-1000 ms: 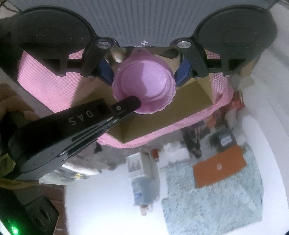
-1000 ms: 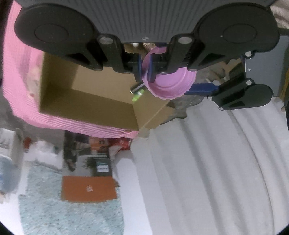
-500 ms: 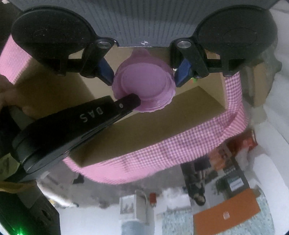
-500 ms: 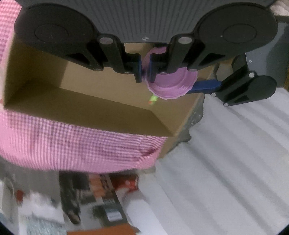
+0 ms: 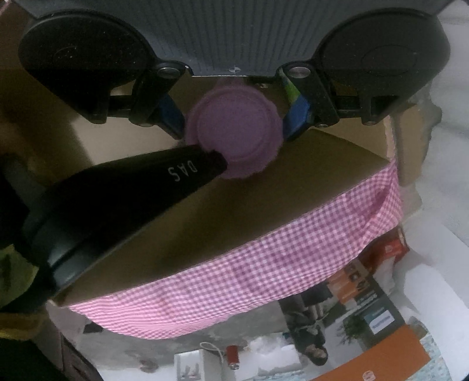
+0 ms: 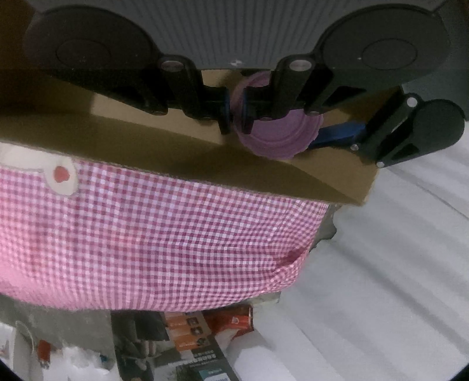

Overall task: Organize rigid objects
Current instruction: 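Lower the pink bowl into the box and open the right gripper, then move the right gripper back to the black tape roll, then grasp the black tape roll by its rim with the right gripper, then lift the tape roll and carry it over the box, then lower the tape roll into the box and open the right gripper, then move the right gripper back to the white charger plug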

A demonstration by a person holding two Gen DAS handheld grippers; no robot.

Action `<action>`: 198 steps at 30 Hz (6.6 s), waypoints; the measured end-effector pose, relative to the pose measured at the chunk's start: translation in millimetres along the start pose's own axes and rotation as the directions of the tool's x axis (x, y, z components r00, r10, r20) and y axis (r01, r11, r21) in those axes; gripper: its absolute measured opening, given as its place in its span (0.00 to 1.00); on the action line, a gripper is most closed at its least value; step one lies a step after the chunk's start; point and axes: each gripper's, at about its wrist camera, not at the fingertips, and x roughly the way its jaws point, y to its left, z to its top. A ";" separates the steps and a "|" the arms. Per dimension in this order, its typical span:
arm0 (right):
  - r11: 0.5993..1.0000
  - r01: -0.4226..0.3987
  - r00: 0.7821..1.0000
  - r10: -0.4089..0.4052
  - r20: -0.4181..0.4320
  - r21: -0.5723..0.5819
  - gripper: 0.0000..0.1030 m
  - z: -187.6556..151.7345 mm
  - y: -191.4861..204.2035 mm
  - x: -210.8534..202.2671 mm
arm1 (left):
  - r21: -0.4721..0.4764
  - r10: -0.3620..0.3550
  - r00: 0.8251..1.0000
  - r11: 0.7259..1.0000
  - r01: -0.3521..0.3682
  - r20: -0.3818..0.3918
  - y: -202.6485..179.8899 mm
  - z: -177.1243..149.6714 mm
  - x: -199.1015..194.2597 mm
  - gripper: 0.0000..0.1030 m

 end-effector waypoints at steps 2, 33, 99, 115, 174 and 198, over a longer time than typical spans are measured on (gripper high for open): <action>1.000 0.003 1.000 -0.003 -0.007 -0.001 0.10 -0.1 -0.2 7.8 | -0.010 0.004 1.000 1.000 -0.004 -0.002 3.8 0.3 0.7 0.72; 0.989 -0.140 0.924 0.146 0.353 -0.041 0.45 -126.9 21.7 -214.3 | -0.079 -0.048 0.940 0.994 0.079 0.337 -1.7 -64.6 -158.9 0.79; 0.974 0.062 0.997 -0.051 0.060 -0.216 0.21 -290.3 84.7 -42.8 | 0.058 -0.124 0.978 0.992 0.116 0.167 -94.5 -236.3 -65.2 0.64; 0.954 0.102 0.973 -0.037 0.229 -0.282 0.20 -296.2 115.0 -101.6 | 0.064 -0.057 0.947 0.997 0.039 0.315 -92.0 -233.1 -127.7 0.64; 0.993 -0.107 0.970 0.115 0.212 -0.049 0.26 -134.7 24.1 -161.0 | -0.006 -0.081 0.990 0.997 0.082 0.117 -9.1 -51.3 -112.4 0.76; 0.950 -0.205 0.906 0.094 0.413 0.234 0.45 -340.4 -28.3 -203.1 | 0.181 -0.162 0.931 0.978 0.107 0.328 -156.9 -174.1 -105.4 0.63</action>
